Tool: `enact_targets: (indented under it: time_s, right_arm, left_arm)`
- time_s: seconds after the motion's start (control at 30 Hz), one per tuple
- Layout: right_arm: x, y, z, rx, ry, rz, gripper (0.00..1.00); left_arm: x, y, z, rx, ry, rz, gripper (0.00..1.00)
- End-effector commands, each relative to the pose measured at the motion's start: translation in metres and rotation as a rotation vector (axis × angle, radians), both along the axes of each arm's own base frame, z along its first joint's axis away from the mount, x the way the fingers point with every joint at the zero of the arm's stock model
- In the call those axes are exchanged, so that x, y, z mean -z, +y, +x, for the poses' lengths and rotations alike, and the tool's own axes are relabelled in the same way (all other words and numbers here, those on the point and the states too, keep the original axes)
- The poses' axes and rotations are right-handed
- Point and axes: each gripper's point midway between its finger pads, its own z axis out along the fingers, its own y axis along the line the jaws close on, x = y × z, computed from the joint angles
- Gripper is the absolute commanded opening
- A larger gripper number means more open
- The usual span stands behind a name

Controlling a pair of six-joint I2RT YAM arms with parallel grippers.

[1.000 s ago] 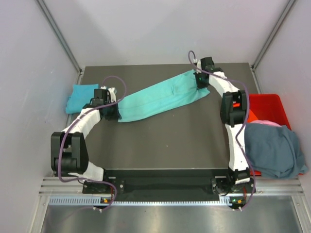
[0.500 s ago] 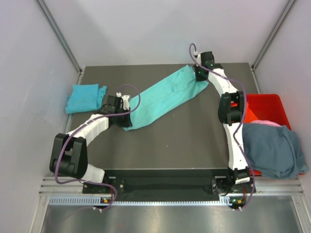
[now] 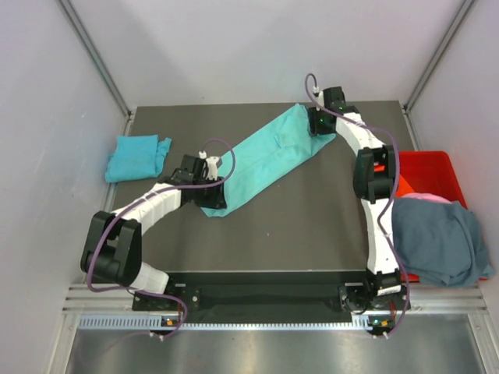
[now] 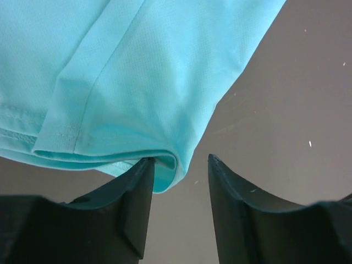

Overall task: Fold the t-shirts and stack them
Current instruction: Fold the tshirt

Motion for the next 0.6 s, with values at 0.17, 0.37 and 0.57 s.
enact_targets:
  time_s: [0.17, 0.37, 0.57]
  right_arm:
    - [-0.118, -0.011, -0.028, 0.043, -0.195, 0.095, 0.6]
    - [-0.087, 0.003, -0.057, 0.031, -0.079, 0.198, 0.6]
    - [-0.027, 0.003, -0.073, 0.073, 0.095, 0.311, 0.58]
  left_arm:
    - [-0.057, 0.001, 0.029, -0.013, -0.153, 0.018, 0.58]
    - [-0.056, 0.029, 0.058, -0.083, -0.231, 0.184, 0.61]
    - [-0.024, 0.049, 0.072, -0.12, -0.192, 0.312, 0.62]
